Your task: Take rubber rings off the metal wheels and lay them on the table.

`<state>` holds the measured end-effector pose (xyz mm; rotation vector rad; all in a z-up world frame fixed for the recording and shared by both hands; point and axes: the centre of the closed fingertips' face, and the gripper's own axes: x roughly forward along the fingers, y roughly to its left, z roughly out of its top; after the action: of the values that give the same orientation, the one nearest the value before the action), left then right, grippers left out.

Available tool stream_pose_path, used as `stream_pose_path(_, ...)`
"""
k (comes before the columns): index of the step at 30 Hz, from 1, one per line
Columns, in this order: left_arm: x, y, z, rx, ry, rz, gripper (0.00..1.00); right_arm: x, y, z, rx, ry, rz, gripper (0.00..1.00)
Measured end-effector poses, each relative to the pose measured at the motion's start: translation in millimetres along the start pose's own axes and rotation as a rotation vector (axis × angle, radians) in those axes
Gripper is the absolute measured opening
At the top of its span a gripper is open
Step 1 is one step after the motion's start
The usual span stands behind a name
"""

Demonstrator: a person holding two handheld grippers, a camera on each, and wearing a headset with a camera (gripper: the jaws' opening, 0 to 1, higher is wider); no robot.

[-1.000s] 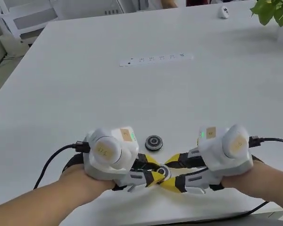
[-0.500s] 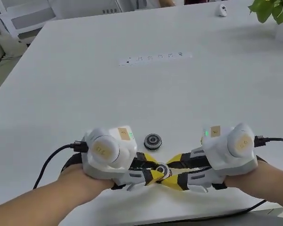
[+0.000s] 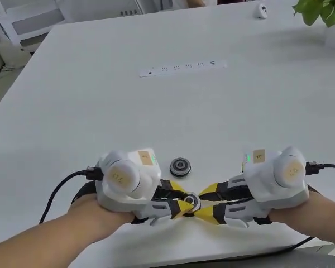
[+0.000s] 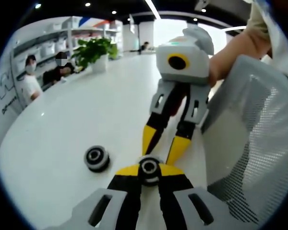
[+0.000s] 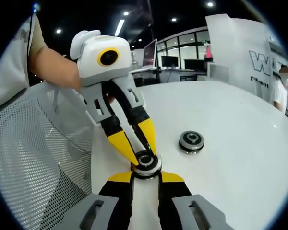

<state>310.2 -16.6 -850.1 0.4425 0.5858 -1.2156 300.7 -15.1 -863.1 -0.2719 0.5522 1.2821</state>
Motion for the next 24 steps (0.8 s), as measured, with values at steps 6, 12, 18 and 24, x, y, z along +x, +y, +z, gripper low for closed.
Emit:
stream_pose_path(6, -0.2, 0.1, 0.0, -0.001, -0.002, 0.000, 0.13, -1.2, -0.3, -1.4, -0.003, 0.008, -0.002, 0.13)
stream_pose_path(12, -0.1, 0.2, 0.1, -0.002, -0.002, 0.000, 0.13, -2.9, -0.7, -2.7, 0.002, 0.011, -0.003, 0.10)
stream_pose_path(18, -0.2, 0.2, -0.2, -0.002, -0.001, 0.002, 0.13, -3.6, -0.9, -3.5, 0.006, 0.014, -0.005, 0.07)
stream_pose_path(24, 0.0, 0.3, -0.4, -0.002, -0.001, 0.003, 0.13, -4.1, -1.4, -4.4, 0.015, 0.014, -0.008, 0.04)
